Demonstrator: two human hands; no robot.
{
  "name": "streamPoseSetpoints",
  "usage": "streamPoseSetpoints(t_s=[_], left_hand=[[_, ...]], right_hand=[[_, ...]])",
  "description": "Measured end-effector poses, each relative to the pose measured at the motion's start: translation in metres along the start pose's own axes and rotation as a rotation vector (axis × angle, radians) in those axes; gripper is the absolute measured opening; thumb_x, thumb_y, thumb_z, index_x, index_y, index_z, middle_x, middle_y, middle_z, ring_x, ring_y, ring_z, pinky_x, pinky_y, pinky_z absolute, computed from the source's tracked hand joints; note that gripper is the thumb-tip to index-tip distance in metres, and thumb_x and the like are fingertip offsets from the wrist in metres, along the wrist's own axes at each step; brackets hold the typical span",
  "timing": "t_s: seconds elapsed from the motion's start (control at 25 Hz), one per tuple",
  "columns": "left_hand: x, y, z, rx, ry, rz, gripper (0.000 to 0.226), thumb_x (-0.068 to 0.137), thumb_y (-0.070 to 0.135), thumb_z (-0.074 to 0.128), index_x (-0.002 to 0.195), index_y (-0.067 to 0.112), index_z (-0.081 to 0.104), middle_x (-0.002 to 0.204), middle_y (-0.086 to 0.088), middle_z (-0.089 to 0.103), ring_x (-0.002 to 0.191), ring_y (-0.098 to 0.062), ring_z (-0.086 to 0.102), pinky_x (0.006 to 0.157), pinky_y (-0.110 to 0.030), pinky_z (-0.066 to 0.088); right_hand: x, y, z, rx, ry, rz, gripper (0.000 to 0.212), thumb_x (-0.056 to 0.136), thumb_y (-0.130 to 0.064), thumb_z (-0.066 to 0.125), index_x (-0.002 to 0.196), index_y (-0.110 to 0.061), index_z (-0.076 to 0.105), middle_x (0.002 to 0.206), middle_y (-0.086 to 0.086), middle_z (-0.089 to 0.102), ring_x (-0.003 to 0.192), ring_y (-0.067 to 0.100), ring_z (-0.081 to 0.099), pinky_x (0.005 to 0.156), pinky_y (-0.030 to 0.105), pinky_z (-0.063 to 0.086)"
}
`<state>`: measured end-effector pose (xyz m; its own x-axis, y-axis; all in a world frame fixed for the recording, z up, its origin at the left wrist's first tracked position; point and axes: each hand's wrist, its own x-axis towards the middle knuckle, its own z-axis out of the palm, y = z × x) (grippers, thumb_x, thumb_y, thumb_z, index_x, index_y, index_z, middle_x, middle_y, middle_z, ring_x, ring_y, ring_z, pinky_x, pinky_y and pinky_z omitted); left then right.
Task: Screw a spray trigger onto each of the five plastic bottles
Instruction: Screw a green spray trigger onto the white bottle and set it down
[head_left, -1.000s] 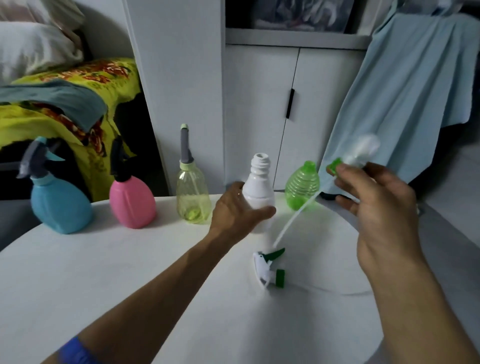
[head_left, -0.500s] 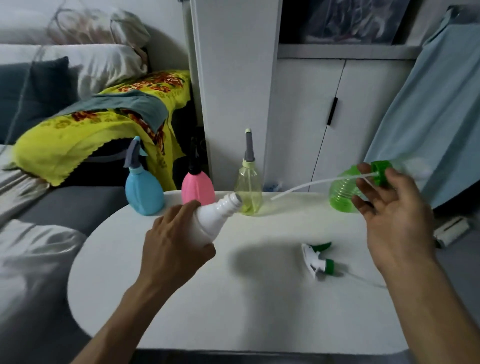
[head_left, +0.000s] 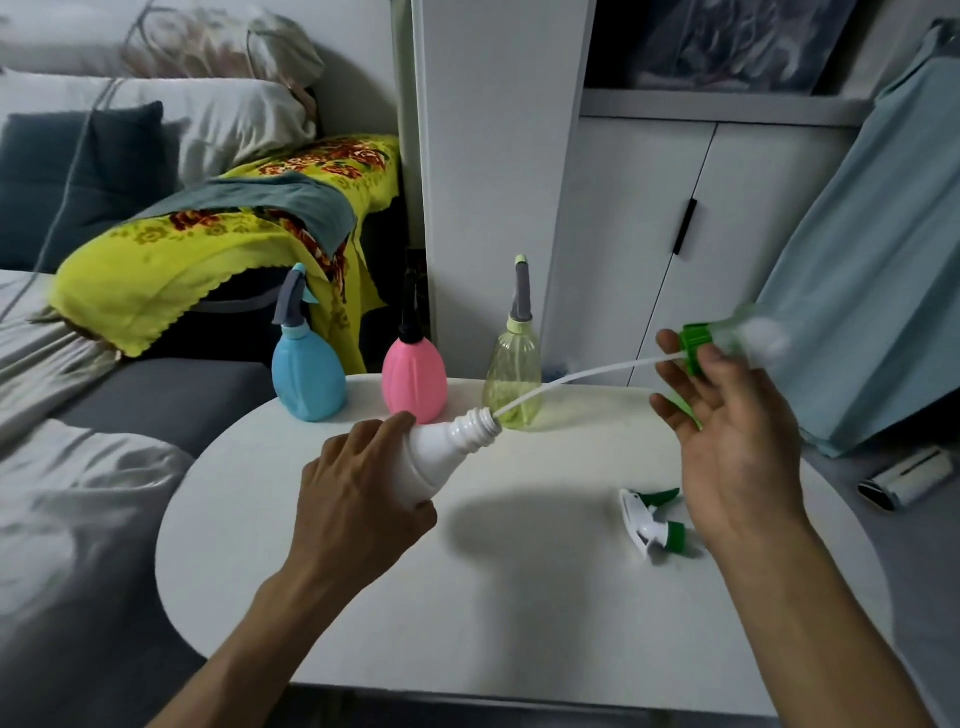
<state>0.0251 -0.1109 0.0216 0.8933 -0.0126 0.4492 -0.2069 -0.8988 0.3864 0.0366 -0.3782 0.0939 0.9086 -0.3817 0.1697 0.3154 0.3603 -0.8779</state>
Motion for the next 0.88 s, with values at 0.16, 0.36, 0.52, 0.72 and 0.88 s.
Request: streamPoseSetpoints(t_s=[0.16,0.36,0.52,0.72,0.88], left_hand=[[0.001,0.005,0.004,-0.032,0.02,0.017,0.078,0.053,0.024,0.091,0.124,0.016,0.059,0.106,-0.009,0.068,0.089,-0.038,0.062,0.075,-0.048,0.053],[0.003,0.008,0.006,-0.026,0.034,0.065,0.079,0.052,0.025,0.091,0.124,0.016,0.059,0.107,-0.009,0.068,0.088,-0.037,0.062,0.074,-0.046,0.053],[0.003,0.007,0.007,-0.044,0.049,0.078,0.082,0.05,0.024,0.094,0.123,0.016,0.058,0.106,-0.011,0.069,0.086,-0.038,0.064,0.073,-0.046,0.053],[0.002,0.006,0.009,-0.039,0.094,0.099,0.091,0.046,0.025,0.096,0.121,0.027,0.045,0.105,-0.011,0.07,0.084,-0.036,0.065,0.071,-0.045,0.054],[0.002,0.005,0.01,-0.053,0.114,0.086,0.092,0.046,0.025,0.096,0.121,0.029,0.043,0.105,-0.011,0.069,0.083,-0.037,0.064,0.071,-0.046,0.054]], right_hand=[[-0.001,0.005,0.003,-0.041,-0.007,-0.019,0.012,0.094,-0.019,0.059,0.103,-0.023,0.065,0.113,0.006,0.074,0.096,0.012,0.068,0.08,0.032,0.048],[0.001,0.007,0.001,-0.045,-0.023,-0.025,0.014,0.092,-0.02,0.061,0.105,-0.022,0.065,0.114,0.008,0.073,0.098,0.013,0.067,0.081,0.033,0.049],[-0.005,0.019,0.005,-0.143,-0.076,0.049,0.013,0.076,-0.022,0.076,0.087,-0.017,0.071,0.095,0.008,0.066,0.089,0.018,0.056,0.081,0.036,0.04],[-0.017,0.038,0.016,-0.199,-0.228,0.146,0.036,0.065,-0.023,0.085,0.098,-0.012,0.075,0.09,0.001,0.072,0.084,0.009,0.059,0.073,0.028,0.043],[-0.025,0.05,0.024,-0.199,-0.264,0.166,0.024,0.069,-0.029,0.078,0.093,-0.026,0.078,0.086,-0.008,0.076,0.081,0.004,0.064,0.064,0.014,0.049]])
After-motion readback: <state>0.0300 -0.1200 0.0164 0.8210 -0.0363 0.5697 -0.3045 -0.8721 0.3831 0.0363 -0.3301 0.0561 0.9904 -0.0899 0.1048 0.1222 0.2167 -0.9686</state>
